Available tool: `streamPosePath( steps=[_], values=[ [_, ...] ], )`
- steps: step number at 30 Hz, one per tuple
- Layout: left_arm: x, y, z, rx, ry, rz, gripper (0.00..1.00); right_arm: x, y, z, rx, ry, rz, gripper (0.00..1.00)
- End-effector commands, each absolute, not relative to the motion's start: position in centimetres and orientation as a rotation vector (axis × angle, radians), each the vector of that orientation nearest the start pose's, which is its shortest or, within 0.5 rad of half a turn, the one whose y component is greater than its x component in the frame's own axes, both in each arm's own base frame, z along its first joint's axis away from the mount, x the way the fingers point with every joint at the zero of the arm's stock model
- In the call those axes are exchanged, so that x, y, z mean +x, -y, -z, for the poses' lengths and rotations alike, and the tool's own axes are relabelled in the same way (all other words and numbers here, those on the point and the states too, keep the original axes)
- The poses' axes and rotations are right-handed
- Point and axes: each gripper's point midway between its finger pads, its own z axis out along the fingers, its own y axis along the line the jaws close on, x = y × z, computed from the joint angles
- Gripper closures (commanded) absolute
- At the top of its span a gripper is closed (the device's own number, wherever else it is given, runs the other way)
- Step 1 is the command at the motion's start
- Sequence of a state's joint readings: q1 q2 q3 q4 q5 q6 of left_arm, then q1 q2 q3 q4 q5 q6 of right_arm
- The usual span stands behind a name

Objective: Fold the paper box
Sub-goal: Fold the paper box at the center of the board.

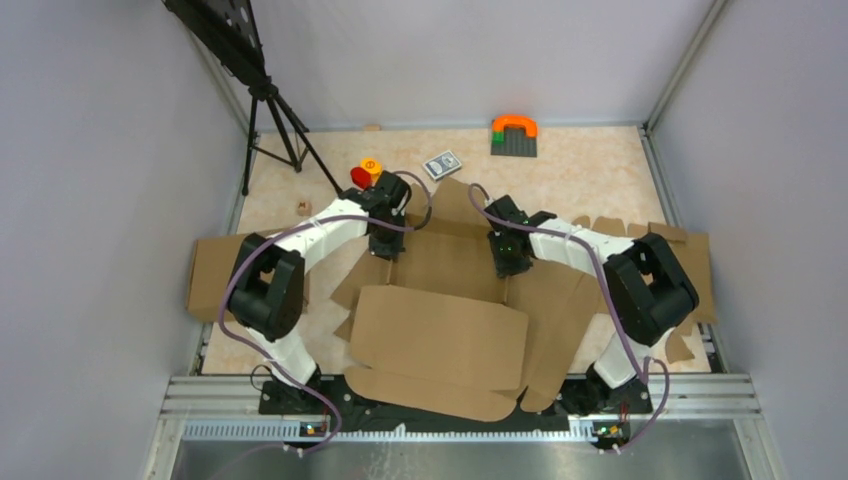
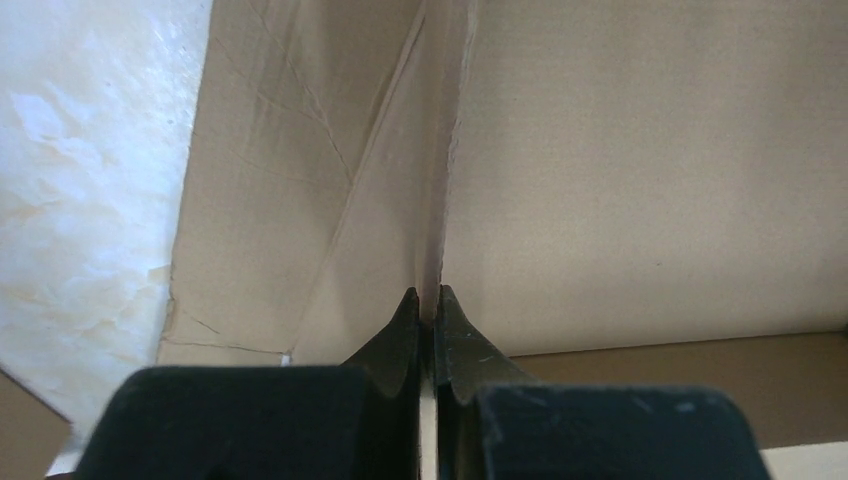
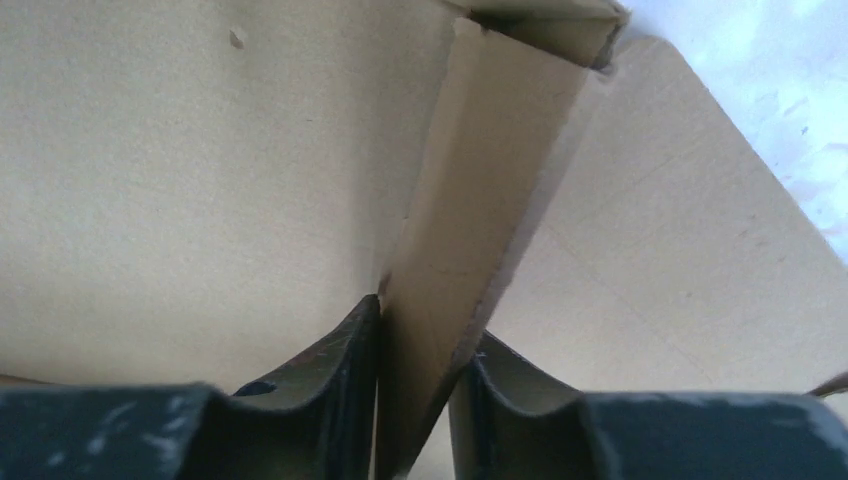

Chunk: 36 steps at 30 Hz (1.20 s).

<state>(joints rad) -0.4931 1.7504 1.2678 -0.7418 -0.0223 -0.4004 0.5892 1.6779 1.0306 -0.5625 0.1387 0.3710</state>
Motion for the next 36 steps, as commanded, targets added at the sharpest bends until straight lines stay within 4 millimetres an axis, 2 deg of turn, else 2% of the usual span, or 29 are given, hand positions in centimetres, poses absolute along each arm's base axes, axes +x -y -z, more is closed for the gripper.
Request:
streamPosePath(
  steps=[1,5,7,15,17,21,27,32,36],
  values=[
    [31.9,19.2,-8.9,0.044,-2.683,0.295,1.0,28.8,-15.9,-4.0,-0.269,-2.706,0.11,0.81],
    [31.2,19.4,-9.6,0.009,-2.646,0.362,1.0,29.3,-15.4,-4.7,-0.248,-2.659,0.14,0.99],
    [30.7,19.9,-10.2,0.005,-2.626,0.424,1.0,29.7,-15.1,-5.3,-0.218,-2.62,0.147,1.0],
    [29.5,19.2,-13.6,-0.015,-2.499,0.488,1.0,30.8,-15.0,-9.2,-0.114,-2.428,0.033,0.99],
    [28.9,19.1,-13.6,-0.012,-2.509,0.501,1.0,30.8,-15.0,-9.3,-0.102,-2.435,-0.043,0.86],
    [28.1,18.9,-13.0,-0.017,-2.526,0.499,1.0,30.6,-14.6,-8.9,-0.061,-2.436,-0.134,0.67],
    [28.2,18.2,-13.1,-0.013,-2.512,0.454,1.0,30.1,-15.2,-9.5,-0.048,-2.421,-0.243,0.63],
    [28.5,17.9,-12.7,-0.001,-2.535,0.394,1.0,29.8,-16.2,-10.2,-0.069,-2.429,-0.31,0.49],
    [28.9,18.2,-12.0,0.022,-2.556,0.353,1.0,29.6,-16.4,-10.4,-0.082,-2.445,-0.321,0.47]
  ],
)
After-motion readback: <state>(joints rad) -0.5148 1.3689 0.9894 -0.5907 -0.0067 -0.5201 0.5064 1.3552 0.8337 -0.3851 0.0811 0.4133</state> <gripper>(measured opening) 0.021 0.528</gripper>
